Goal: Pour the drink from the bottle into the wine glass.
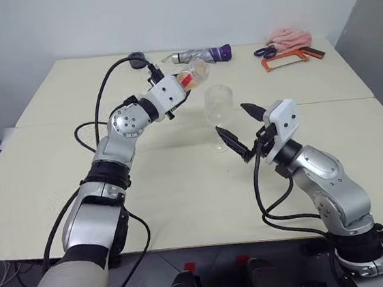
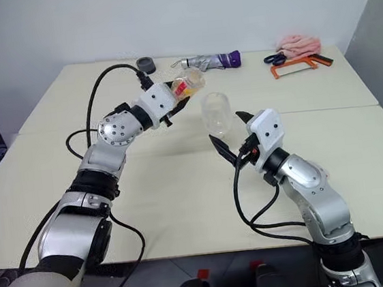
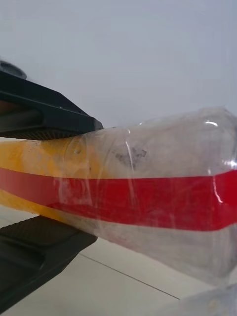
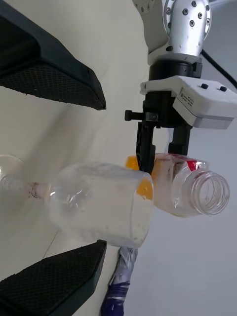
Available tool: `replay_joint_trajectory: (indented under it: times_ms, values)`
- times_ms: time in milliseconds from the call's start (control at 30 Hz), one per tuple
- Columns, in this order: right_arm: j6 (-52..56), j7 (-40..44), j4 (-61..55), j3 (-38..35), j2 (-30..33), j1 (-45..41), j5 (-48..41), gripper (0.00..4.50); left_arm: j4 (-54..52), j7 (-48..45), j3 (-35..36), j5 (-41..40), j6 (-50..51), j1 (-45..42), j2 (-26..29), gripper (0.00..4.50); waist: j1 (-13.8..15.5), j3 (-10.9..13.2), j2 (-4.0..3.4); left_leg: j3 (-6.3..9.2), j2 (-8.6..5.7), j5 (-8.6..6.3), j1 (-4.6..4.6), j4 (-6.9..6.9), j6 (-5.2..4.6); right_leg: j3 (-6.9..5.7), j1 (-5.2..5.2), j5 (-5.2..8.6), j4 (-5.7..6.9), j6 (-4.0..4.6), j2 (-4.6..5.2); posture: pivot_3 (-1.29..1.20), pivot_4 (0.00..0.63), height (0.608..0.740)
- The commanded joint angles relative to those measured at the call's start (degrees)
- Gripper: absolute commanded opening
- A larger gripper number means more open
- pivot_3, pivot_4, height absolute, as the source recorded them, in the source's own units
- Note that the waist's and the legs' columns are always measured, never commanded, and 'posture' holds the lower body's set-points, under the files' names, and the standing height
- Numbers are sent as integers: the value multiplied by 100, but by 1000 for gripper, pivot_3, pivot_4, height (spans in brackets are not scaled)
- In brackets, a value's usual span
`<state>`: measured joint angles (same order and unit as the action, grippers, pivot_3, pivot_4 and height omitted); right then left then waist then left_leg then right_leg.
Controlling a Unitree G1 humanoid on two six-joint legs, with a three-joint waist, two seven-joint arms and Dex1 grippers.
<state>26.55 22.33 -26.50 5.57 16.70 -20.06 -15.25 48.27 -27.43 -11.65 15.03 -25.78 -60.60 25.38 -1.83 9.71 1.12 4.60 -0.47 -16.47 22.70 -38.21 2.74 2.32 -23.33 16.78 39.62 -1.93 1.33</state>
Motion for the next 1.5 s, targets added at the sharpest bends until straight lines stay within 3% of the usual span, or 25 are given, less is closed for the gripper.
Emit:
replay_joint_trajectory:
  times_ms: [33, 567, 1500]
  values:
    - [-251, -32, -127, -100, 7, -36, 76, 4500, 237, 378, -101, 339, -615, -442, 149, 1663, 0, 0, 0, -1, -1, 0, 1, 2, 0, 1, -1, 0, -2, 0, 0, 0, 150, 740]
    - [-586, 194, -196, -270, 101, 223, 4, 4500, 1220, 1519, -683, 1534, -1625, -1126, 386, 1663, -4, 0, 0, -1, -3, -5, 3, 3, -10, -2, -2, 0, -1, 0, -1, 0, 150, 740]
    - [-613, 209, -168, -263, 108, 352, -8, 4500, 1605, 2809, -1223, 2511, -1910, -1634, 621, 1663, -5, 0, 0, -5, -4, -2, 2, 0, -4, 0, -5, 0, 12, 0, 0, 0, 150, 740]
